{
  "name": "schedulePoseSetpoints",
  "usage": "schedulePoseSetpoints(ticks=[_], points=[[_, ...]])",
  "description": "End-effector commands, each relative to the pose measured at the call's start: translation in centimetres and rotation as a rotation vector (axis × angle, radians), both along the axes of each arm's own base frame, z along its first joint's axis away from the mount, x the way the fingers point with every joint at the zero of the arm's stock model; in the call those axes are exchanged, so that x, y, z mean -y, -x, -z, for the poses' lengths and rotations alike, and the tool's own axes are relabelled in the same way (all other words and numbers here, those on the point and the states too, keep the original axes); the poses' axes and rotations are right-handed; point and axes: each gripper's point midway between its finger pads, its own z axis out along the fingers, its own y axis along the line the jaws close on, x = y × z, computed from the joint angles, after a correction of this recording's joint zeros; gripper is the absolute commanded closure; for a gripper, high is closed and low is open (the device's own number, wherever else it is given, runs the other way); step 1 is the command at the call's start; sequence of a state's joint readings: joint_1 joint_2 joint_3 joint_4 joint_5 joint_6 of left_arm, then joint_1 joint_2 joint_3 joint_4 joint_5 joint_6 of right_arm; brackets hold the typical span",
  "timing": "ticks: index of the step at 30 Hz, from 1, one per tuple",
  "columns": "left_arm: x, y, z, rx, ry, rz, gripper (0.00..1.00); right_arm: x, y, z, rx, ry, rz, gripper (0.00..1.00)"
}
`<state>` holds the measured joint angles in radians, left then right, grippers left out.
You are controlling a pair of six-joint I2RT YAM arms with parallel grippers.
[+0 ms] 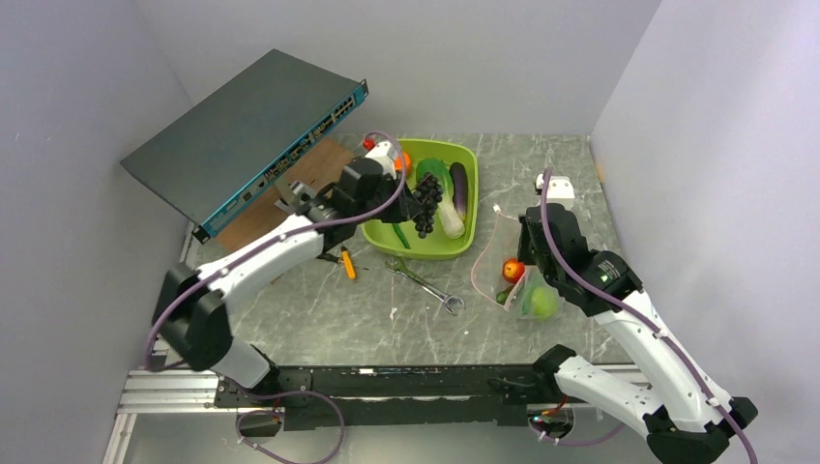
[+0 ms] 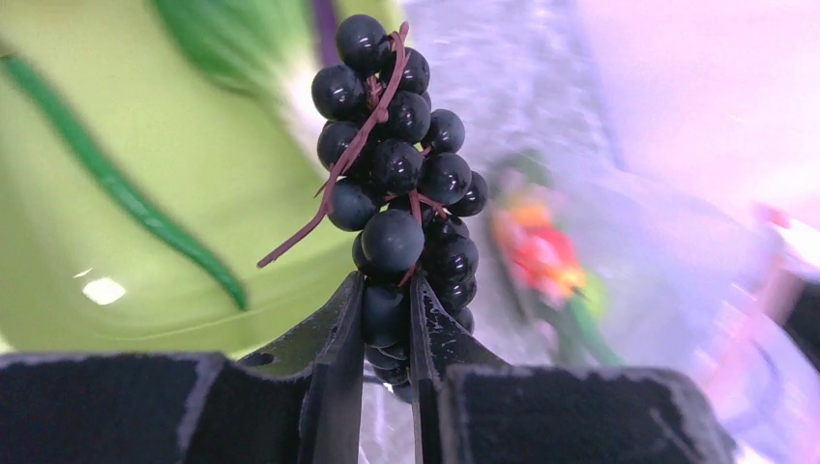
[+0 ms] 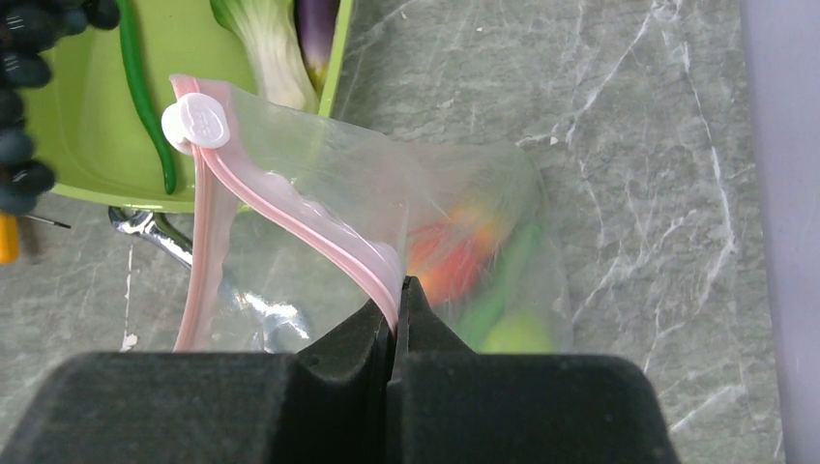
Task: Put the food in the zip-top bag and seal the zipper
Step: Pick up the fake fruit from the bin, then place the fake fruit in the zipper food storage bag.
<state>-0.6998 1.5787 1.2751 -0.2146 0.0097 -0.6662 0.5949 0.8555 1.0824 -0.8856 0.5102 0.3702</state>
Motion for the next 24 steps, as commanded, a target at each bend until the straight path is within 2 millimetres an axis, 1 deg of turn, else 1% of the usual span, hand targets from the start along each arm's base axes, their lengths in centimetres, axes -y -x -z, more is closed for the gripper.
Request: schedulePoseSetpoints(ticks=[1, 2, 4, 7, 9, 11, 15, 17, 20, 24], points=[[3.5, 6.1, -8.3, 0.22, 0.257, 0.39, 1.0, -0.6, -0.2, -1.6, 0.053, -0.072, -0.003, 1.0], [4.0, 8.0, -10.1, 0.262, 0.314, 0.48, 0.99, -0.7, -0.2, -1.6, 0.055, -0.078, -0.007, 1.0], [4.8, 10.7, -12.4, 0.326, 0.375, 0.603, 1.0, -0.9, -0.2, -1.6, 0.056, -0.087, -0.013, 1.0], [6.0, 14.0, -13.4, 0.316, 0.418, 0.741, 1.0, -1.2, -0.3, -1.7, 0.05, -0.097, -0.018, 1.0], [6.9, 16.3, -13.6, 0.287, 0.45, 0.833, 1.0, -1.2, -0.3, -1.7, 0.054, -0.097, -0.02, 1.0], [7.4, 17.9, -13.4, 0.258, 0.461, 0.89, 1.0, -1.1, -0.5, -1.8, 0.064, -0.092, -0.015, 1.0], [7.8, 20.3, -12.9, 0.23, 0.502, 0.946, 1.0, -0.8, -0.6, -2.1, 0.079, -0.082, -0.004, 1.0], [7.8, 21.0, -12.8, 0.223, 0.519, 0.949, 1.0, -0.6, -0.6, -2.4, 0.083, -0.084, 0.004, 1.0], [8.3, 21.2, -11.7, 0.158, 0.508, 0.946, 1.0, -0.6, -0.5, -2.7, 0.094, -0.089, -0.003, 1.0], [8.8, 20.4, -9.8, 0.072, 0.473, 0.899, 1.0, -0.6, -0.3, -3.1, 0.125, -0.098, -0.016, 1.0]])
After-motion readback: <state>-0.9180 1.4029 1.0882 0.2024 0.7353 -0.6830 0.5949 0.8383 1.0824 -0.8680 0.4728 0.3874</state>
